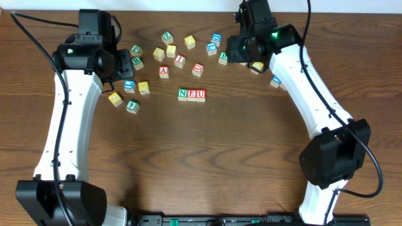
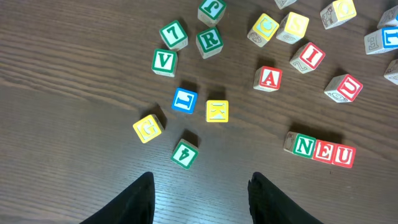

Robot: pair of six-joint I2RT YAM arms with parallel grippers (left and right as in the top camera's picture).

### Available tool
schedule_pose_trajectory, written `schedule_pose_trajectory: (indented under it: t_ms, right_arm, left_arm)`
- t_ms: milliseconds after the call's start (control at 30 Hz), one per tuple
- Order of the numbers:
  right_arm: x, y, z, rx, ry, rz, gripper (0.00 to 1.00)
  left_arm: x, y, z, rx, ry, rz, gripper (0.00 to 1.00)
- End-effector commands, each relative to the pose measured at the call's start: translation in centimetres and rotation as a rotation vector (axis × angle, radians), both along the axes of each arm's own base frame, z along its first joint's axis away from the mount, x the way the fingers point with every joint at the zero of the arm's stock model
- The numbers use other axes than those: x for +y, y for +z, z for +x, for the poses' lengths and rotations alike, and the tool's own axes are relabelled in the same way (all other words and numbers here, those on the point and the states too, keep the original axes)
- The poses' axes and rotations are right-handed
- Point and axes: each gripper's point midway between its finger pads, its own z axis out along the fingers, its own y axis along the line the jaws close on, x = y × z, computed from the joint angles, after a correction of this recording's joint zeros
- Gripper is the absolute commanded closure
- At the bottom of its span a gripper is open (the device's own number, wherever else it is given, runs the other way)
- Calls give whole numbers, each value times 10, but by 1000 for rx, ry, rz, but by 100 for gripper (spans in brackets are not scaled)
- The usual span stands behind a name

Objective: Spell out NEURIPS

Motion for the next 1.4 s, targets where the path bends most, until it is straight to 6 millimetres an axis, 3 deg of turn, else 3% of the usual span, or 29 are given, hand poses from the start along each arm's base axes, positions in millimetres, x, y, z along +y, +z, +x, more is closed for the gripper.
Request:
schedule_pose_trajectory:
  t_ms: [0,400,633,700,1033,1367]
  right_arm:
    - [-20,6,8,-11,-60,-11,49]
    - [-94,-9,3,105,-217,-35,48]
    - [-118,-13,-3,148,-264,-45,43]
    - [-120,-14,-4,155,-269,-46,43]
    - [-121,-14,-3,148,-246,-57,41]
    - [-96,-11,-3,123,-171,-61,37]
  left_arm:
    - [2,3,1,-5,-4,9,52]
    - [1,3,1,-6,-4,8,52]
    - [1,3,1,-6,-4,8,51]
    - [1,3,1,-6,-4,8,44]
    - [1,3,3,-12,13,0,44]
    - [1,11,15,-73,92,-46,43]
